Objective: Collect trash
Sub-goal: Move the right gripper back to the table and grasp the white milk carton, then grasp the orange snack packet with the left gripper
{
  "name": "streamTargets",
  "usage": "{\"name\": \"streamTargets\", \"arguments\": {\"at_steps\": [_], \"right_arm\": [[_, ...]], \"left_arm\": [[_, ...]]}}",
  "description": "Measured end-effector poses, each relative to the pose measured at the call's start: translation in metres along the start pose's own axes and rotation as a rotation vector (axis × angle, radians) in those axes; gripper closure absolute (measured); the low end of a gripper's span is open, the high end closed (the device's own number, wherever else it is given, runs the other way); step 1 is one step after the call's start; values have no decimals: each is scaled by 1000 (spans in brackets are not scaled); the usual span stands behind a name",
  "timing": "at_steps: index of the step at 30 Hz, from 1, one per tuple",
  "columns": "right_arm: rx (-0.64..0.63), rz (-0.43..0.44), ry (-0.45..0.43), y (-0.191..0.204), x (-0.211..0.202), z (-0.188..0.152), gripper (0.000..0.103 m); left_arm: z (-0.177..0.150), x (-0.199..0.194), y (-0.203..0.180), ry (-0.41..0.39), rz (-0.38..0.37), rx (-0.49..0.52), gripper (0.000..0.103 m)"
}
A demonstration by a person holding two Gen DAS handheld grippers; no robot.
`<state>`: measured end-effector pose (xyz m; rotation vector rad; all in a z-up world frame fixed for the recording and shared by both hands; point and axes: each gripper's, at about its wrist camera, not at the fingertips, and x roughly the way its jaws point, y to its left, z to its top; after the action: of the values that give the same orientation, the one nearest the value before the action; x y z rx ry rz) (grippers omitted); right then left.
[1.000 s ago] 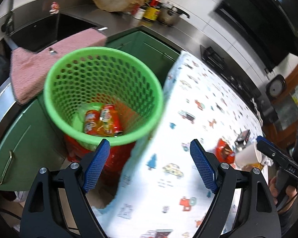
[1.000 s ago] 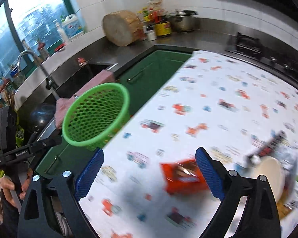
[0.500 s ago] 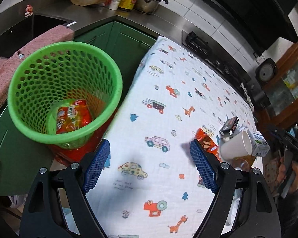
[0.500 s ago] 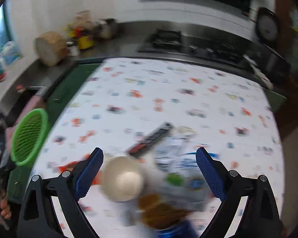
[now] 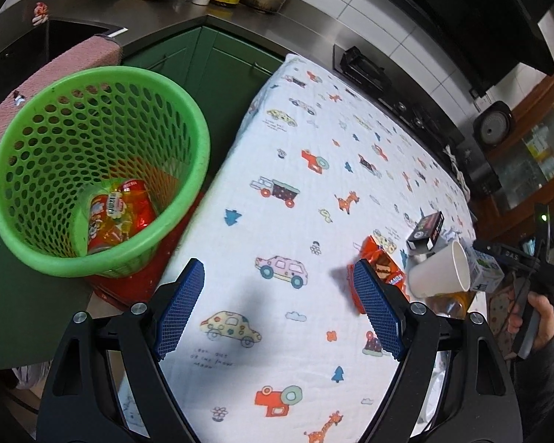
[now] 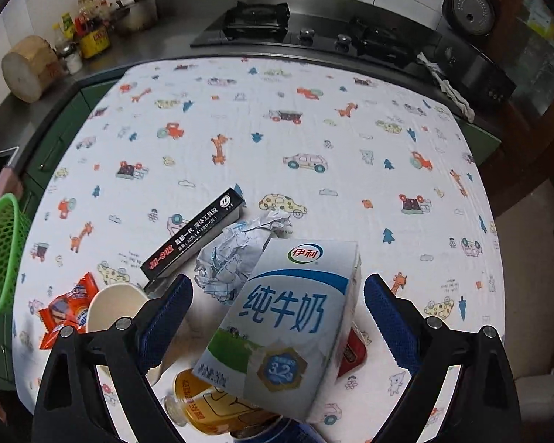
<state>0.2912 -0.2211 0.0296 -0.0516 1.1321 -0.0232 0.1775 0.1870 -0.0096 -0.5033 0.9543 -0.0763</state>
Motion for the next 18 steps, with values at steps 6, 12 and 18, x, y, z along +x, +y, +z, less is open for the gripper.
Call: {"name": "streamTargets", "arguments": {"at_steps": [6,12,18], "right_arm": [[3,-3,36,-3,6,-2,12],[13,16,56,-10,10,-8,27],[12,49,38,-14,2,-15,30]], "left_arm": [[0,7,-8,12,-7,4,21],[-1,19,-25,35,-18,30,21],[-4,31,-42,60,-18,70,21]]}}
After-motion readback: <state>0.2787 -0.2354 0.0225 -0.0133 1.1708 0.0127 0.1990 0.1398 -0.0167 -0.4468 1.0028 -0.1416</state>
